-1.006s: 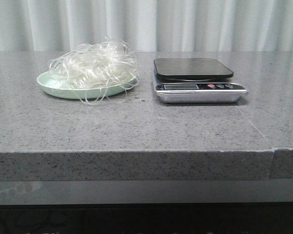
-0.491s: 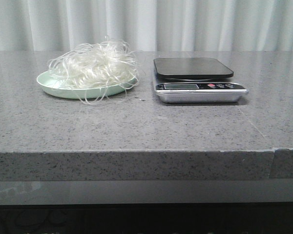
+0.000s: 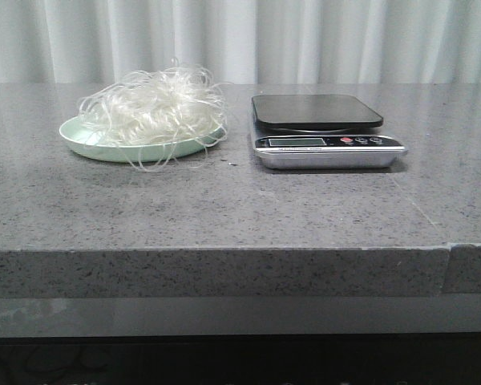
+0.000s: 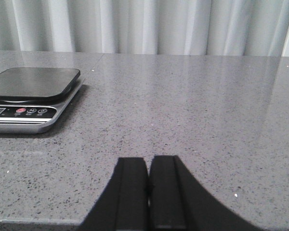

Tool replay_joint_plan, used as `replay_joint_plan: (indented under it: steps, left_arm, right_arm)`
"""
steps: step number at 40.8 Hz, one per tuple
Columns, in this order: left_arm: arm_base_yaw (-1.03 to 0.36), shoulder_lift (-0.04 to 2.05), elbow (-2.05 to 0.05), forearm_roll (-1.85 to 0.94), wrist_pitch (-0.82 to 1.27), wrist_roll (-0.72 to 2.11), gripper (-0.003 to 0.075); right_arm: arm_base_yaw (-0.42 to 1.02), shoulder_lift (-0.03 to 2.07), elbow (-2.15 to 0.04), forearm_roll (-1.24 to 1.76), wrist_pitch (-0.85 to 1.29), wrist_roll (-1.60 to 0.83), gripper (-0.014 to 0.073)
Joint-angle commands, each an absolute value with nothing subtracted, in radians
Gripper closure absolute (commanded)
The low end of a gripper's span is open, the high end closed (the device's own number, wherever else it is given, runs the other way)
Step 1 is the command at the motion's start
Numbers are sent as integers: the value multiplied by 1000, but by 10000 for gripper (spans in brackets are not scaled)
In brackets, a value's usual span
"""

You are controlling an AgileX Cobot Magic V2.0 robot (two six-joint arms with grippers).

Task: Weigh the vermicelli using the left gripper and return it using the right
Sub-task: 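Lower the left gripper onto the vermicelli pile and close on it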

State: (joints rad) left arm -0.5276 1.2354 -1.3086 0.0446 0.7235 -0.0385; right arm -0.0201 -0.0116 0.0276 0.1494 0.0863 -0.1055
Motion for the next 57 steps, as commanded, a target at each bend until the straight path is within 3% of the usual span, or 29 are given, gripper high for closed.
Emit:
replay_joint_plan:
  steps: [1, 5, 22, 49, 53, 57]
  left_arm:
    - [-492, 1287, -1365, 13, 686, -38, 166]
    - [-434, 1354, -1367, -91, 684, -26, 131]
    - [-297, 1569, -1367, -442, 679, 0, 130]
    - [-276, 1717, -1368, -542, 624, -59, 133]
    - [-276, 1729, -1368, -542, 624, -59, 160]
    - [-276, 1732, -1368, -542, 622, -59, 253]
  right_arm:
    - [-27, -26, 19, 156, -6, -103, 434]
    - [-27, -26, 19, 156, -6, -103, 434]
    - [-27, -26, 19, 156, -6, -103, 434]
    - [-27, -26, 19, 156, -6, -103, 434]
    - [-27, -26, 19, 156, -6, -103, 434]
    - [-27, -26, 19, 156, -6, -103, 434]
